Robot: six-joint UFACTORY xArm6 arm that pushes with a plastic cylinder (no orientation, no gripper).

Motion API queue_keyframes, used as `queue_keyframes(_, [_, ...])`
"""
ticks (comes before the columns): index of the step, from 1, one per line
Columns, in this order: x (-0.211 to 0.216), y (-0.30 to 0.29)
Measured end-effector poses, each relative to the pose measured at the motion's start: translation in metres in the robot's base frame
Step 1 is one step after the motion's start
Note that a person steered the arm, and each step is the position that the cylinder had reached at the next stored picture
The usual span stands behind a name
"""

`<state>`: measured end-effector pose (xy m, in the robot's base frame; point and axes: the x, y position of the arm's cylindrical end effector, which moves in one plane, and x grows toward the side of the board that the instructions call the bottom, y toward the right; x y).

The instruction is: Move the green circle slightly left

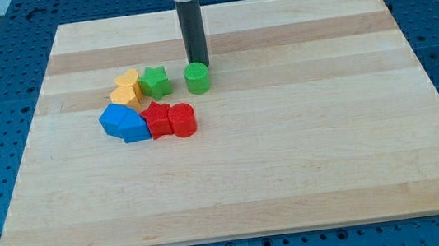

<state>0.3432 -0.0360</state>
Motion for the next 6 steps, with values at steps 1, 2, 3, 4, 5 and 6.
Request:
queue_keyframes(1, [0.0,0.049])
queue_keyframes(2, [0.01,0.064])
queue_keyframes(3, [0.021,0.064])
queue_keyframes(4, [0.022,0.06])
queue_keyframes(5, [0.034,0.057])
queue_keyframes(6, [0.041,0.049])
